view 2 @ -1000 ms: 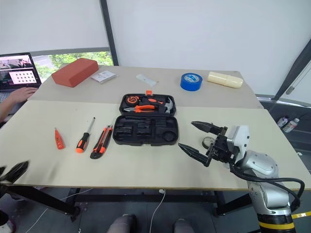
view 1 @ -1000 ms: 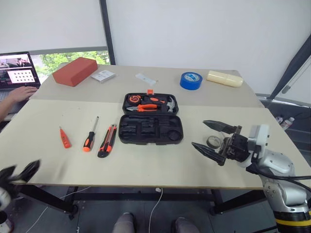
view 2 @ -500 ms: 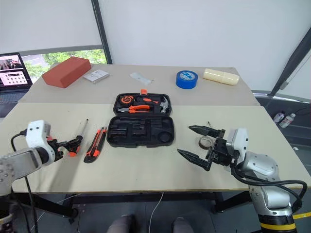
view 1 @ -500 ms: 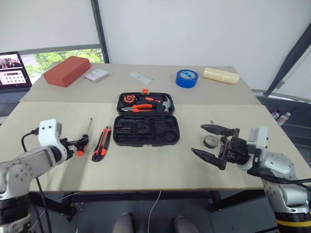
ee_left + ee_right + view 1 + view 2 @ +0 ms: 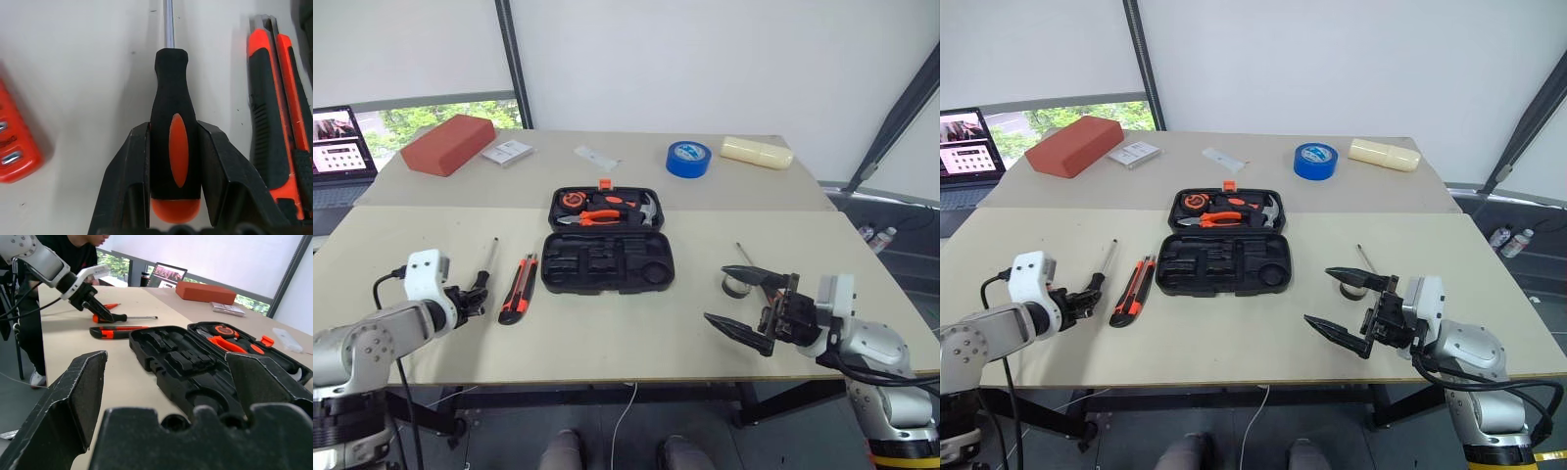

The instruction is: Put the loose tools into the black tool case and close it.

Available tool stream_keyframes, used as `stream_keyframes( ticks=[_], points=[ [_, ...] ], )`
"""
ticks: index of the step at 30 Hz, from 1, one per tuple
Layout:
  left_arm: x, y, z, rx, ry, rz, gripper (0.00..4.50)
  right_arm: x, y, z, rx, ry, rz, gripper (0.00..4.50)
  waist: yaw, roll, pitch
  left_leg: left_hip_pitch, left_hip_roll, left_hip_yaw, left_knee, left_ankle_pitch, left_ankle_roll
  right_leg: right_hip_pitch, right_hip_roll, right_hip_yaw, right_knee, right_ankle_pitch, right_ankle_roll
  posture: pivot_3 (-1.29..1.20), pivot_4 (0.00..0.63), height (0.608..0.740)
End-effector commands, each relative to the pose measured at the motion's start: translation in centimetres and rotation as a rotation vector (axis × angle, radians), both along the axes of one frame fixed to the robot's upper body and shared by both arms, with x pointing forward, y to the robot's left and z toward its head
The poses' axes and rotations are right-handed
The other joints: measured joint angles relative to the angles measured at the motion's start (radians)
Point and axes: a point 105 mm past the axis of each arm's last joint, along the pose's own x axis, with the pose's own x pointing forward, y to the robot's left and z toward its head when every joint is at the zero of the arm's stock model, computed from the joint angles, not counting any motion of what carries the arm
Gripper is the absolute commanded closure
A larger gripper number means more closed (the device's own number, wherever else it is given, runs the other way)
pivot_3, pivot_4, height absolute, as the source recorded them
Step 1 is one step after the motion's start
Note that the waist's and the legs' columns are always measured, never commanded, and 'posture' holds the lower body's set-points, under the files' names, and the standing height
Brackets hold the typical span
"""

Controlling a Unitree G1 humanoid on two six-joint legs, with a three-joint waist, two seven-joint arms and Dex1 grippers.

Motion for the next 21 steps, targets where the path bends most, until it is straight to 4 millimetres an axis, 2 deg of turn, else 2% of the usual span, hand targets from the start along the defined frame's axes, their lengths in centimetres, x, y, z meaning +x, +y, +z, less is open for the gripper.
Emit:
stream_keyframes(
  ticks=[1,3,4,6,10,13,15,17,21],
  points=[
    [0.5,-1.7,6.7,0.135,-0.354,-0.239,3.62,0.0,-1.1,1.6,0.005,-0.064,-0.040,0.00,0.002,0.000,0.000,0.000,0.000,0.000,0.000,0.000,0.000,0.000,0.000,0.000,0.000,0.000,0.000,0.00,0.150,0.740],
    [0.8,-4.4,8.9,0.248,-0.498,-0.476,3.62,0.4,-1.7,1.9,0.001,-0.067,-0.060,0.00,0.011,0.000,0.000,-0.001,0.000,0.000,0.000,-0.002,-0.003,0.000,-0.001,0.000,-0.001,-0.002,-0.003,0.00,0.150,0.740],
    [0.9,-5.8,9.2,0.326,-0.529,-0.603,3.62,0.6,-2.1,2.1,0.002,-0.069,-0.072,0.00,0.020,0.000,0.000,-0.001,0.000,0.002,0.000,-0.002,-0.003,0.000,-0.002,0.000,-0.002,-0.003,-0.007,0.00,0.150,0.740],
    [1.6,-8.2,8.7,0.478,-0.523,-0.838,3.62,1.1,-2.7,2.5,0.011,-0.074,-0.095,0.00,0.029,0.000,0.000,-0.001,-0.001,0.004,0.001,-0.002,-0.004,-0.001,-0.003,0.000,-0.003,-0.003,-0.007,0.00,0.150,0.740],
    [5.0,-12.1,8.0,0.641,-0.528,-1.075,3.62,1.7,-2.7,3.1,0.018,-0.082,-0.100,0.00,0.039,0.001,0.000,-0.001,-0.002,0.009,0.002,-0.002,-0.004,0.003,-0.006,0.000,-0.005,-0.002,-0.003,0.00,0.150,0.740],
    [7.0,-12.9,6.1,0.796,-0.452,-1.164,3.62,1.6,-2.4,3.2,0.024,-0.086,-0.098,0.00,0.036,0.001,0.000,-0.005,-0.002,0.008,0.005,0.002,0.004,0.001,-0.004,0.002,-0.004,-0.001,0.002,0.00,0.150,0.740],
    [8.8,-13.1,5.2,0.857,-0.423,-1.144,3.62,1.4,-2.1,3.2,0.033,-0.090,-0.102,0.00,0.022,0.001,0.000,-0.006,-0.002,0.009,0.005,0.004,0.008,0.000,-0.003,0.005,-0.004,0.003,0.006,0.00,0.150,0.740],
    [10.4,-13.5,5.0,0.944,-0.424,-1.125,3.62,1.0,-1.8,3.3,0.042,-0.092,-0.111,0.00,0.019,0.001,0.000,-0.007,-0.002,0.008,0.005,0.004,0.009,-0.001,-0.002,0.005,-0.003,0.001,0.008,0.00,0.150,0.740],
    [11.8,-14.3,5.0,0.998,-0.446,-1.114,3.62,0.4,-1.2,3.7,0.049,-0.093,-0.131,0.00,0.019,0.001,0.001,-0.011,-0.002,0.007,0.005,0.002,0.011,-0.004,-0.002,0.006,-0.002,0.000,0.010,0.00,0.150,0.740]
  ],
)
